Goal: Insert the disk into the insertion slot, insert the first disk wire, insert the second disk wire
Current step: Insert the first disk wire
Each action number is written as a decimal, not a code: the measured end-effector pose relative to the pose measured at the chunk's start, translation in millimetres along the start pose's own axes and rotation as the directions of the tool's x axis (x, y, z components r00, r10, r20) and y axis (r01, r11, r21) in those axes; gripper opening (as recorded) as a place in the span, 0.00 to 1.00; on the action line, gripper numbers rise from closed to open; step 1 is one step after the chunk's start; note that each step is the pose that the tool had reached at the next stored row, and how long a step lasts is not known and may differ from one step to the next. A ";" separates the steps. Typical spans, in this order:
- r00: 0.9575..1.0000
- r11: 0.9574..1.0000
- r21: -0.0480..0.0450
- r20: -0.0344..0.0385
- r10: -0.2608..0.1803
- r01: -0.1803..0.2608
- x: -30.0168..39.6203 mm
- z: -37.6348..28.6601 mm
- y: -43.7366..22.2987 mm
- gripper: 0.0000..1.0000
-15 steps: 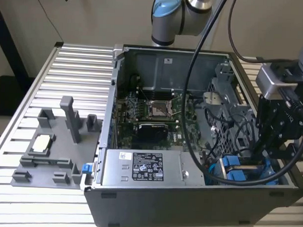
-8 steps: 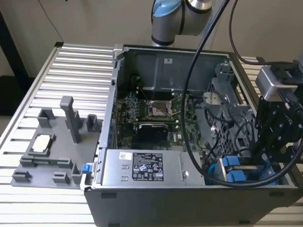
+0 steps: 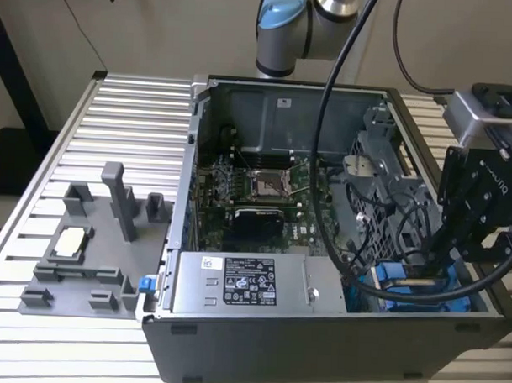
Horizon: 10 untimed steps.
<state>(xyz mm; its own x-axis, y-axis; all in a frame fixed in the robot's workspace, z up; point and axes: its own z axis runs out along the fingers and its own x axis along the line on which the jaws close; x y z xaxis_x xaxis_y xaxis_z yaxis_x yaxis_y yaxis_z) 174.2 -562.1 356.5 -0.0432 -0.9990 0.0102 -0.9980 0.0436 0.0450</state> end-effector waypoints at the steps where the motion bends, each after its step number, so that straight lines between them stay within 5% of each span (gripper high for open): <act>1: 1.000 1.000 0.000 0.000 0.000 0.000 0.0 -2.6 0.1 0.26; 10: 1.000 1.000 0.000 0.000 0.000 0.000 0.0 -22.7 1.0 0.26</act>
<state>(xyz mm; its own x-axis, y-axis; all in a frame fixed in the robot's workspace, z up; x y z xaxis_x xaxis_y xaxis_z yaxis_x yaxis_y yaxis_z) 174.2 -561.9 379.3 -0.0432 -0.9990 0.0102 -0.9980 0.0436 0.0450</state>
